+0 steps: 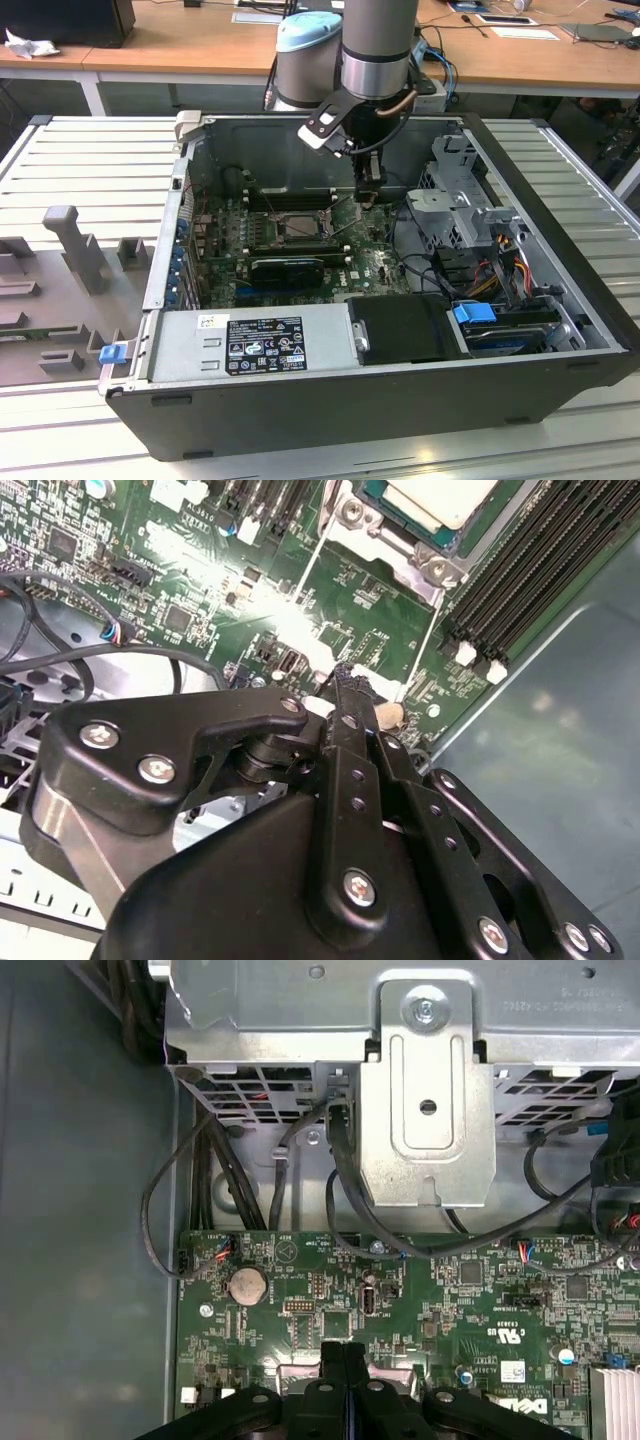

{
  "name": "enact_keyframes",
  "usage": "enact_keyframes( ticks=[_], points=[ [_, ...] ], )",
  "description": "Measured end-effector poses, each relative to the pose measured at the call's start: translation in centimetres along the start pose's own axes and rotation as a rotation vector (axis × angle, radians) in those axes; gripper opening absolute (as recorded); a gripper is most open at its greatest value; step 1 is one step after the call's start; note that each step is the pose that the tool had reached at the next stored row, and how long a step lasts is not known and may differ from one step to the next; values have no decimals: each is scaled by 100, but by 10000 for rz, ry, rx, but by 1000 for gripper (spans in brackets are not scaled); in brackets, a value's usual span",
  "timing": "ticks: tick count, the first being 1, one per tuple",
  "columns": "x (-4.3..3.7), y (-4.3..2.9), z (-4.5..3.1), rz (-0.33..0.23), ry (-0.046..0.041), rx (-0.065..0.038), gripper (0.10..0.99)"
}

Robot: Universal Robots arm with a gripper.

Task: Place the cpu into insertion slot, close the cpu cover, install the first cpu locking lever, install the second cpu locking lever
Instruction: 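Close the cpu cover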

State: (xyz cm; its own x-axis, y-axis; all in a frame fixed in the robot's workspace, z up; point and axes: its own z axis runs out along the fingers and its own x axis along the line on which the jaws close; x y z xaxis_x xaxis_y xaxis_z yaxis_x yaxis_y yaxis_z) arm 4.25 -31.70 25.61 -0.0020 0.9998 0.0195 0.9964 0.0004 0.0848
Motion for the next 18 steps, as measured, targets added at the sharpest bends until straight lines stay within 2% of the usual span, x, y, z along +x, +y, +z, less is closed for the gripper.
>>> enact_keyframes(
  ticks=[18],
  points=[
    [0,151,13,-1,1,1,106]
  ],
)
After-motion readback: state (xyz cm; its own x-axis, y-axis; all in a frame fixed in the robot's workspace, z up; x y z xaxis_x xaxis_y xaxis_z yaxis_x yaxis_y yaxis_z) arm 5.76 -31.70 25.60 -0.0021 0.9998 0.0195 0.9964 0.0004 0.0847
